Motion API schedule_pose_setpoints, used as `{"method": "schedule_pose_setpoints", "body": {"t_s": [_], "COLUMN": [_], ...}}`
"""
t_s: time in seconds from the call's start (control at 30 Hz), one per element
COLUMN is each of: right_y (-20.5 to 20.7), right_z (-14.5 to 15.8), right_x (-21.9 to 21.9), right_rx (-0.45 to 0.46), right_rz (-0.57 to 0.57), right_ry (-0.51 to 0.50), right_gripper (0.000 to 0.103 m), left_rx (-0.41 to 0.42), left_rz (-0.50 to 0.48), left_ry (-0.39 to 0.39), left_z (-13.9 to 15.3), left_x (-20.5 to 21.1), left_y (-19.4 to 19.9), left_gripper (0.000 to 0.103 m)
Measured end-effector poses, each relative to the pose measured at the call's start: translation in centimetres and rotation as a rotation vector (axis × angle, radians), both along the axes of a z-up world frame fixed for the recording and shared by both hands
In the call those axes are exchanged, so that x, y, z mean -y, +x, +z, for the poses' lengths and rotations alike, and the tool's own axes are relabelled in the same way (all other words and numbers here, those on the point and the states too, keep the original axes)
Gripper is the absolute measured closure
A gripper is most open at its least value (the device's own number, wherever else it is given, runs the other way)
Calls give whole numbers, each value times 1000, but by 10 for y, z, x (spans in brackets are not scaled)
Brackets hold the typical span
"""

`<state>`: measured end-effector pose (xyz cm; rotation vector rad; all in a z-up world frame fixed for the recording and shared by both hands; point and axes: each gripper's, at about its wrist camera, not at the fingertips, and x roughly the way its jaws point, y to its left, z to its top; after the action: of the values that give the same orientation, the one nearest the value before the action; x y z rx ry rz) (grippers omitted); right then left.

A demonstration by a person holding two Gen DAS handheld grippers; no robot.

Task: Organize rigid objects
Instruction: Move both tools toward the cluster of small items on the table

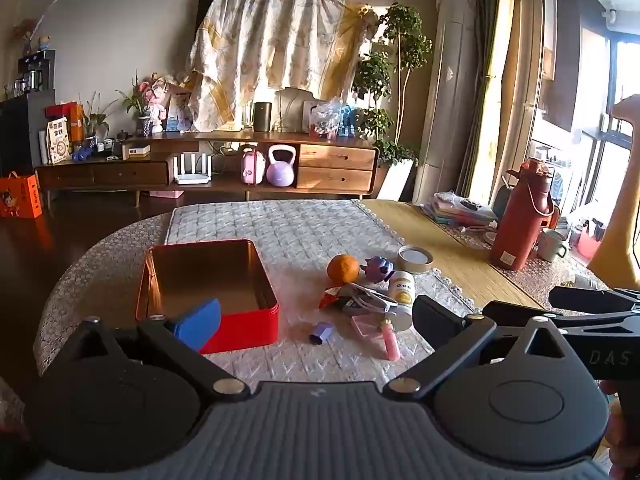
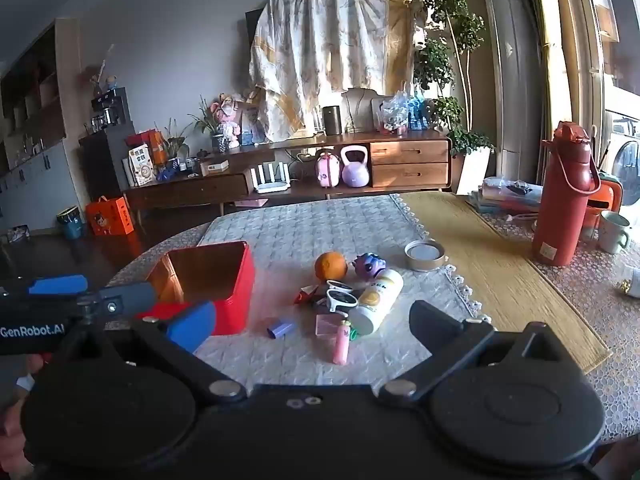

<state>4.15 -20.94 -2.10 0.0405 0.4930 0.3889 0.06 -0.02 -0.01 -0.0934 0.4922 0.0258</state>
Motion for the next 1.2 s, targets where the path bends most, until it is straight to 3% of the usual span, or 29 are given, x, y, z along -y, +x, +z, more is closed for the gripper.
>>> {"method": "schedule_pose_setpoints", "body": {"t_s": [0.47,1.2], "right_y": [2,5], "right_z": [-1,-3], "right_x": [5,2], "right_rx": [6,-4], "right_rz": [-23,-2], "right_ry": [25,19], "right_gripper": [0,0], "left_rx": [2,-1], "left_rz": [-17,-27], "left_ry": [-32,-34], "left_z": [-15,-8], "left_x": [-1,-3], "left_y": [15,8], "left_gripper": [0,0]}}
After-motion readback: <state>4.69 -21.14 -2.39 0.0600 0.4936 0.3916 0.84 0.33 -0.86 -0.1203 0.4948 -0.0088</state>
